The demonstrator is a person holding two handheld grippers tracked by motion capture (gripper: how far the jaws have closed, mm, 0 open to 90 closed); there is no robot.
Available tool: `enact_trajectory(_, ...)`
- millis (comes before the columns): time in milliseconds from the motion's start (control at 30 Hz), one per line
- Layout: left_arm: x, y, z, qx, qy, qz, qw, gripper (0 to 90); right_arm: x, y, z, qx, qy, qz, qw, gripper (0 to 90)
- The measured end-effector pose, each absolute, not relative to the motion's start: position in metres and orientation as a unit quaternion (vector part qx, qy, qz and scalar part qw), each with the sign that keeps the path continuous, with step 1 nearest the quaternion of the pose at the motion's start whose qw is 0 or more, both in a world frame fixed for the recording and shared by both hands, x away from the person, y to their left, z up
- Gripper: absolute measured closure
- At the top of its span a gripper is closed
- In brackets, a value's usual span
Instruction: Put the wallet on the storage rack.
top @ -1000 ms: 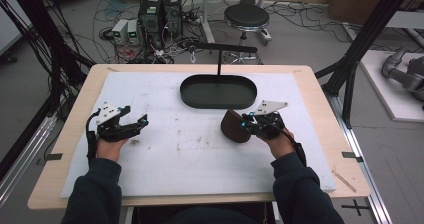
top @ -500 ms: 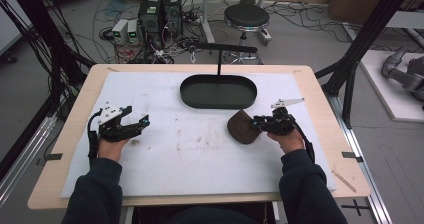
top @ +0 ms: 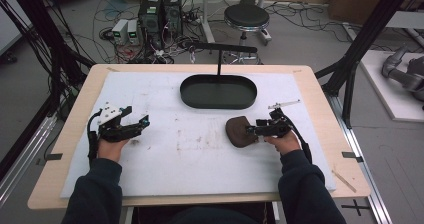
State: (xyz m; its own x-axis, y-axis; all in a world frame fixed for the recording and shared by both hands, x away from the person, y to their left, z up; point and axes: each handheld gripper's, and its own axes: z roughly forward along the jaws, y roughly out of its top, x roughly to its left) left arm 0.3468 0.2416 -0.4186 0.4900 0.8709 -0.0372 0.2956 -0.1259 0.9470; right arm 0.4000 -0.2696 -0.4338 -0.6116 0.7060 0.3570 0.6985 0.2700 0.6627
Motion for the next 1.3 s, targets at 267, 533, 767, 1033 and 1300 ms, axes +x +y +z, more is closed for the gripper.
enact_trajectory(267, 0.347, 0.24, -0.419, 0.697, 0.418, 0.279, 0.511, 24.8, 0.388, -0.249, -0.444, 0.427, 0.817, 0.387, 0.006, 14.2)
enact_trajectory(533, 0.348, 0.237, -0.42, 0.701, 0.414, 0.277, 0.51, 25.4, 0.386, -0.242, -0.438, 0.428, 0.83, 0.357, 0.009, 26.8)
enact_trajectory(767, 0.349, 0.237, -0.421, 0.702, 0.414, 0.277, 0.509, 25.5, 0.388, -0.243, -0.436, 0.428, 0.83, 0.358, -0.007, 35.8)
enact_trajectory(1033, 0.348, 0.239, -0.42, 0.7, 0.415, 0.278, 0.51, 25.5, 0.375, -0.226, -0.42, 0.356, 0.863, 0.348, 0.09, 47.2)
enact_trajectory(1300, 0.348, 0.239, -0.42, 0.7, 0.415, 0.279, 0.509, 25.5, 0.367, -0.221, -0.405, 0.301, 0.866, 0.38, 0.125, 61.5)
